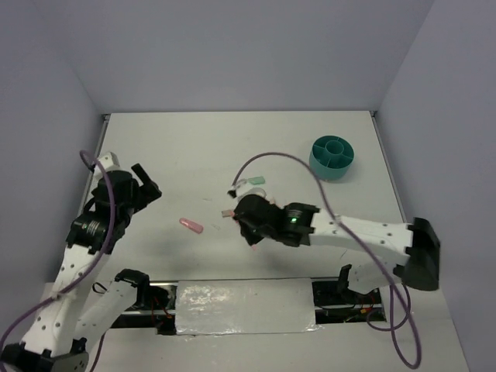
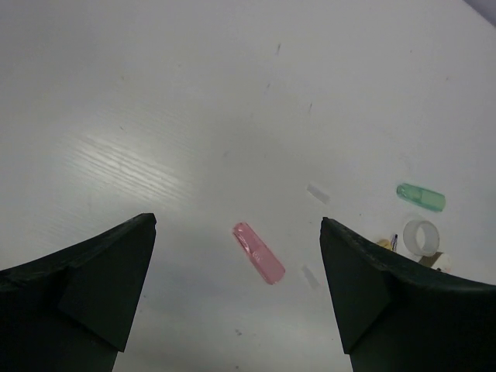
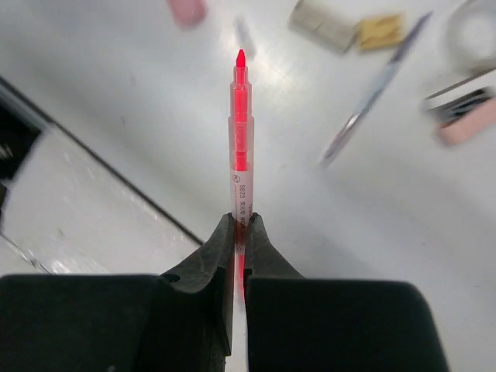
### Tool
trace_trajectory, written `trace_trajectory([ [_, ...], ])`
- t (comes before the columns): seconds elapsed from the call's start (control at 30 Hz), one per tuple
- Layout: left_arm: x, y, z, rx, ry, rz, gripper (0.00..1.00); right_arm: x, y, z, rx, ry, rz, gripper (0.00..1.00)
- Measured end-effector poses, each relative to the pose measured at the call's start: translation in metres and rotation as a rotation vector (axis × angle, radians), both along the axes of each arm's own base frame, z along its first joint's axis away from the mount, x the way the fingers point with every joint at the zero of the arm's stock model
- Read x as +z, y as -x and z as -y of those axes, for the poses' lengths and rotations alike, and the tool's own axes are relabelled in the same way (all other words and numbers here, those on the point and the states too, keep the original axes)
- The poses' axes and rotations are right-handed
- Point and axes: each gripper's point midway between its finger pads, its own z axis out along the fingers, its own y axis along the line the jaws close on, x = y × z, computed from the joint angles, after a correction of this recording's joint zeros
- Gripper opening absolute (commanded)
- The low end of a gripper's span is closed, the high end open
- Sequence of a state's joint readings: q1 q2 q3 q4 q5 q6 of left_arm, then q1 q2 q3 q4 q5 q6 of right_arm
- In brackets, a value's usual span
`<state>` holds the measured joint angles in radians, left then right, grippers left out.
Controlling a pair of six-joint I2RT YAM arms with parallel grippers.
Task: Sort the stationery into containers
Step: Pick up the pen from the corner of the board, then close the pen cap on the pen.
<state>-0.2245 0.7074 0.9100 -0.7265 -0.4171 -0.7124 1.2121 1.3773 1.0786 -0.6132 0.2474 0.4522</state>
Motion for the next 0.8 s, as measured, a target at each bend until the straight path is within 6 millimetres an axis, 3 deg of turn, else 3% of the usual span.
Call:
trace_trajectory([
  [0.07, -0.016, -0.013, 0.018, -0.004, 0.062, -0.055, 0.99, 0.033, -0.018, 0.021, -0.076, -0.086, 0.062, 0.0],
  [0.13, -0.033, -0.023, 0.037, -0.008, 0.094, -0.111, 0.99, 0.046, -0.028, 0.046, -0.142, -0.118, 0.1, 0.0],
  [0.33, -0.105, -0.043, 0.095, 0.091, 0.123, -0.36, 0.99, 0.028, -0.021, 0.091, -0.192, -0.049, 0.092, 0.0],
  [0.5, -0.143, -0.066, 0.117, 0.233, 0.178, -0.467, 0.98, 0.021, -0.017, 0.102, -0.194, -0.019, 0.083, 0.0],
  [0.8, -0.185, -0.106, 0.15, 0.343, 0.2, -0.59, 0.93, 0.024, -0.012, 0.113, -0.184, -0.039, 0.104, 0.0],
])
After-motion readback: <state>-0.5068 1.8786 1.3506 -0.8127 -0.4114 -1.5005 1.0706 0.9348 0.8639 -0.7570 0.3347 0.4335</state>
